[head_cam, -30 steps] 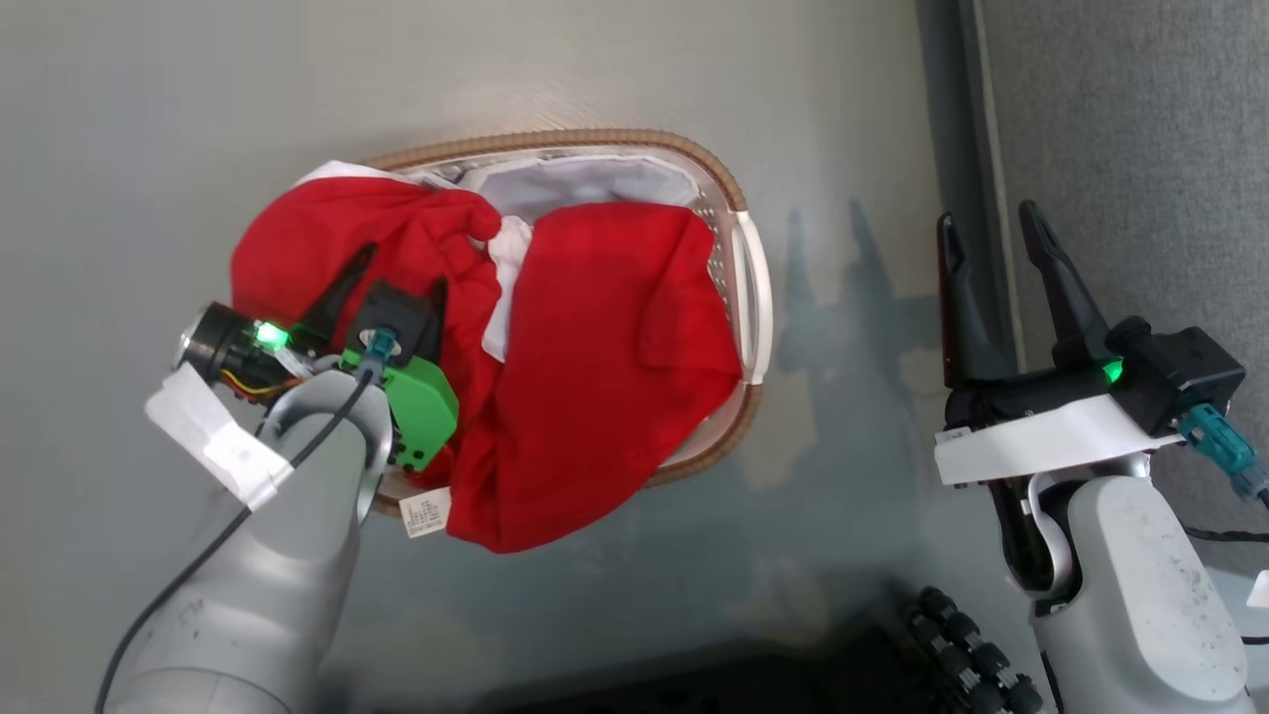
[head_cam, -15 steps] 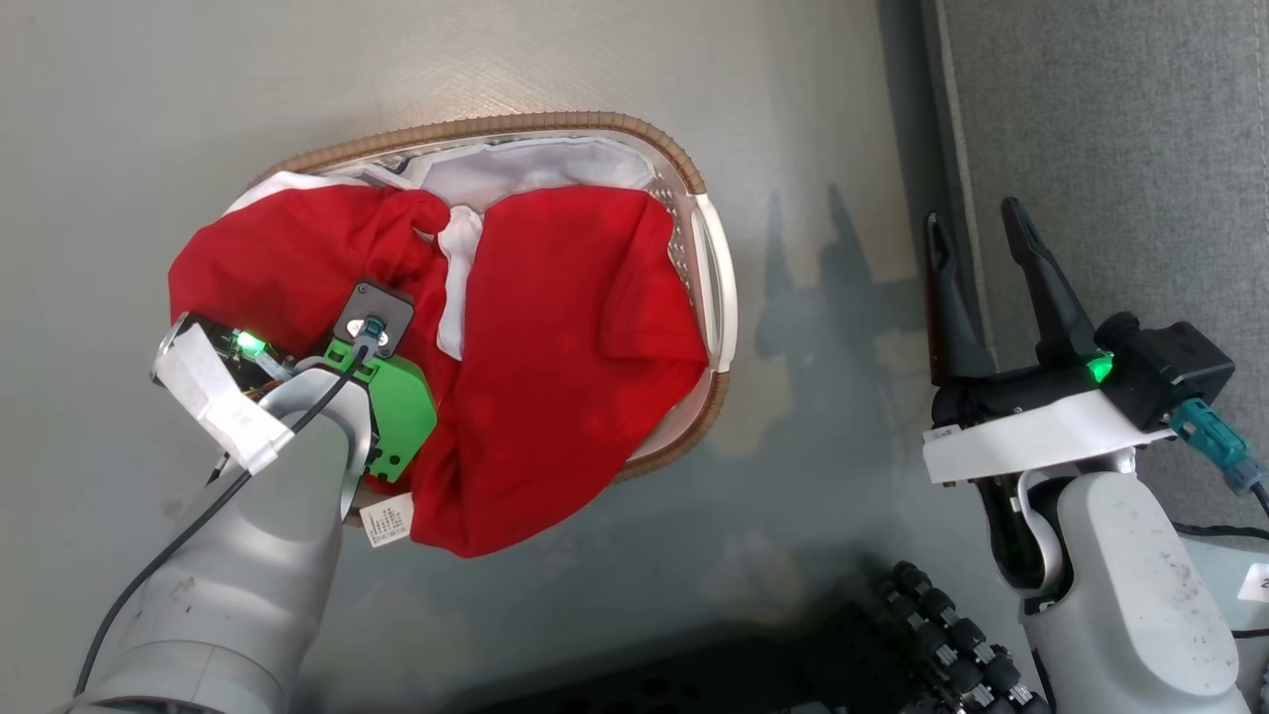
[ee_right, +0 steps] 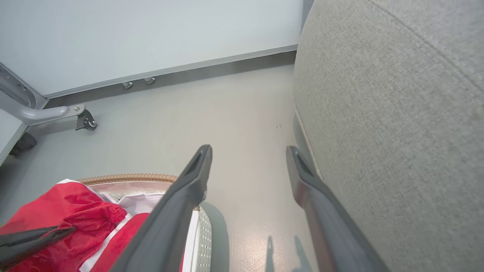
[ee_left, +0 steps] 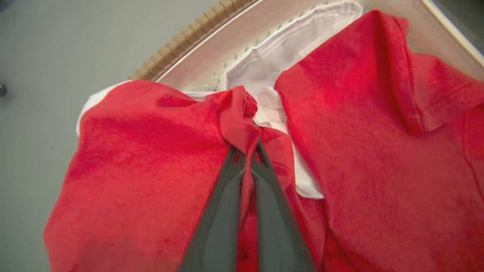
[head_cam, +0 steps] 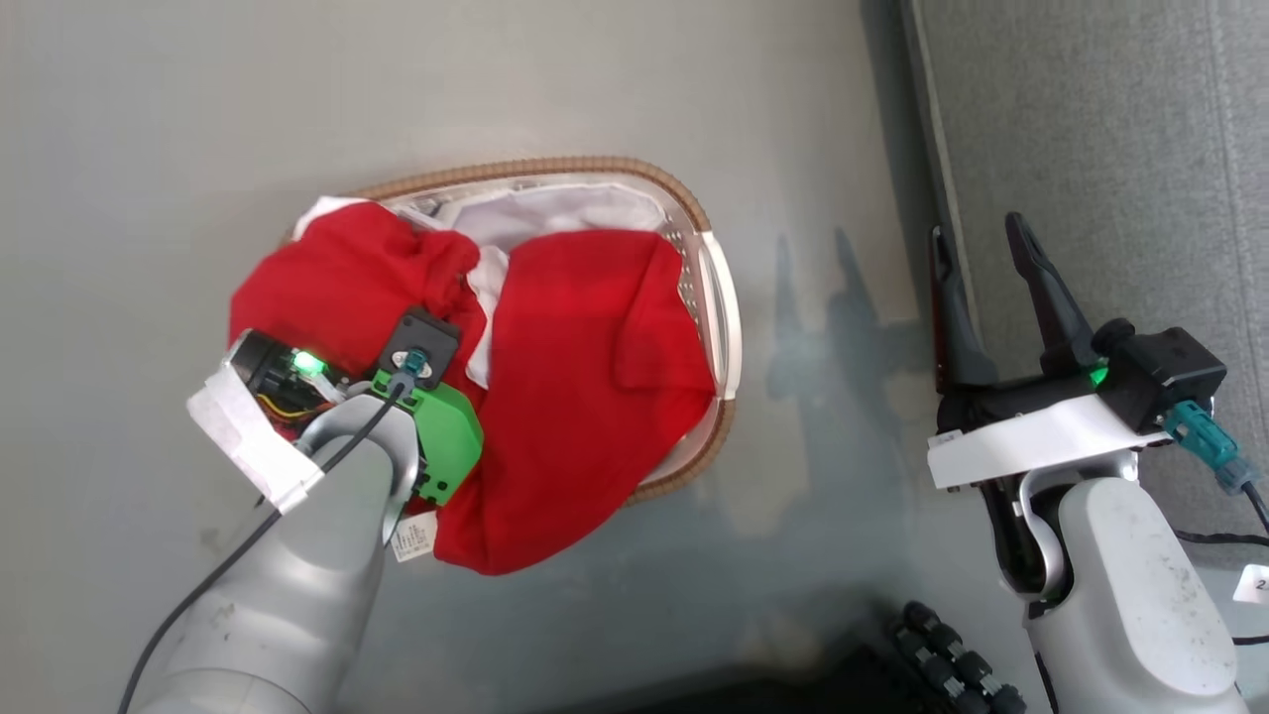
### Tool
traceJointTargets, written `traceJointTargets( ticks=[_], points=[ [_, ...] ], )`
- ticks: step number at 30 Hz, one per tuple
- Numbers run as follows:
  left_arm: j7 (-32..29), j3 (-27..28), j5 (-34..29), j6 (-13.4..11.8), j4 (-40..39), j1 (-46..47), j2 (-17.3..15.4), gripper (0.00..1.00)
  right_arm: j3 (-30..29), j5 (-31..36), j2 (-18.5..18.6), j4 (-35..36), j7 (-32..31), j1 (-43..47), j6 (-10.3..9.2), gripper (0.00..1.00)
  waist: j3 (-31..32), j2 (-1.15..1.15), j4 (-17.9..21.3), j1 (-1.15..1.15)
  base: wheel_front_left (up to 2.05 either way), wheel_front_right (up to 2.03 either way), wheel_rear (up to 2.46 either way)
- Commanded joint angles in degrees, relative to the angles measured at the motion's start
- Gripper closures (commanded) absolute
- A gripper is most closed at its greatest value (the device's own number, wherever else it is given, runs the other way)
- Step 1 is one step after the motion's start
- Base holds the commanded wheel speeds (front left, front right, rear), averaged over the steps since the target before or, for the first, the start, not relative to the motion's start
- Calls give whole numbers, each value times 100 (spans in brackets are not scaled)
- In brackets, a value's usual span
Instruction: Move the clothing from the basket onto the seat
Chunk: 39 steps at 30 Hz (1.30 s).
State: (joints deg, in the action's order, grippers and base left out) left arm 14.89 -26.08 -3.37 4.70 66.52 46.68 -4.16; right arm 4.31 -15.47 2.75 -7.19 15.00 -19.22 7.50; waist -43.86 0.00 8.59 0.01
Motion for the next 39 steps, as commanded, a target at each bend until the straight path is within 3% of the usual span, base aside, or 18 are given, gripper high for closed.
traceJointTargets(
  ticks=[1, 11, 17, 26, 32, 39],
  points=[
    [32, -34, 70, 46, -170, -113, 33, 100, -31, 56, 25, -47, 28, 113, -2, 0, 427, 0, -147, -1, 0, 0, 0],
    [35, -371, 401, 254, -1544, -857, -21, 100, -116, 239, 25, -243, 28, 632, -2, 0, 1898, 0, -473, -1, 0, 0, 0],
    [35, -954, 694, 280, -2002, -1081, -149, 100, 8, 303, 27, -388, 28, 1017, -2, 0, 2800, 0, -588, -1, 0, 0, 0],
    [-108, -2158, 2002, 280, -2763, -721, -526, 100, 224, 339, 26, -557, 28, 1558, -2, 0, 3994, 0, -588, -1, 0, 0, 0],
    [-386, -2427, 2576, 279, -3548, -234, -910, 100, 302, 357, 26, -546, 28, 1737, -2, 0, 4373, 0, -506, -1, 0, 0, 0],
    [-706, -2351, 2903, 279, -4119, 290, -1227, 100, 519, 451, 25, -356, 28, 1544, -2, 0, 4452, 0, -445, -1, 0, 0, 0]
  ],
)
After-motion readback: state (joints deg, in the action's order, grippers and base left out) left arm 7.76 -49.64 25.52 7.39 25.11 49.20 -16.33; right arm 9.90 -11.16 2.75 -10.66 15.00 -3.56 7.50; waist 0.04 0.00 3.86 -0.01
